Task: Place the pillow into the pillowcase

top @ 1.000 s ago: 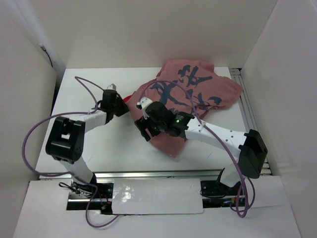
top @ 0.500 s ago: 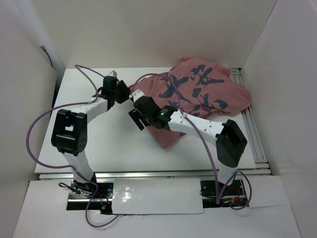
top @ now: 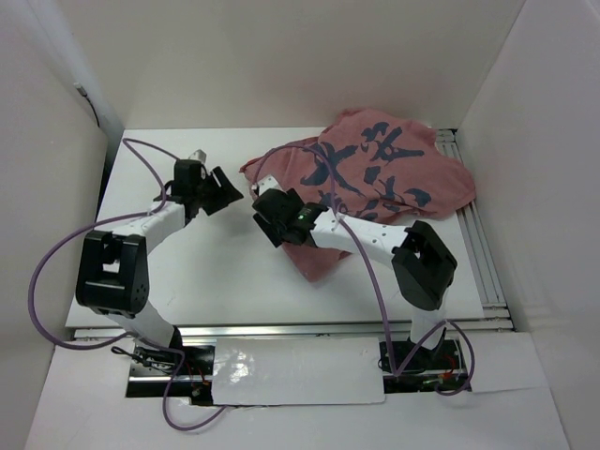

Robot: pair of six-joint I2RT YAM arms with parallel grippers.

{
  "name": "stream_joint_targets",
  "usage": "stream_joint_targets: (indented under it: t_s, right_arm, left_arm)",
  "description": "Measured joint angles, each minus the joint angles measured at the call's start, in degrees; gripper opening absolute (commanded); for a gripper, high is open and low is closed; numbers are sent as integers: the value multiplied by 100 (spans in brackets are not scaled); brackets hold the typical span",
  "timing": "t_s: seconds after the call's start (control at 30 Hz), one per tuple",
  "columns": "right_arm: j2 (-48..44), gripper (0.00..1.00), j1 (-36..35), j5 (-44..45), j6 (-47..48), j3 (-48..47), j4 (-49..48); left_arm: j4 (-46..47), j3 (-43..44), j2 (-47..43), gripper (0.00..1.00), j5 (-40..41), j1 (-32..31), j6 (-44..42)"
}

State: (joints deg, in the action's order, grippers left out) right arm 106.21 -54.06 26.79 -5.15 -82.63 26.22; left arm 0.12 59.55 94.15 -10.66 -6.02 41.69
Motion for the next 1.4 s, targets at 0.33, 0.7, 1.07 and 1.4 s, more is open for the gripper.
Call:
stream_joint_targets:
  t_s: [0.33,0.7,1.07,1.4]
  right_arm:
    - [-520,77,-120,647,-881,960,688]
    - [-3418,77,-431,-527,-2024,2688,1025]
    - [-3700,73,-431,-1117,-2769,4223,678]
    - [-3005,5,-431,-535,-3016,4496,-581]
  left_arm:
    - [-17,-1672,-1261,66,-118,-332,-105]
    - [44,-2588,-2566,63,304,-1585,63]
    - [-17,-2616,-2841,63,682,-2046,212]
    - [-319,-2616,-3174,63,894,-2170,219]
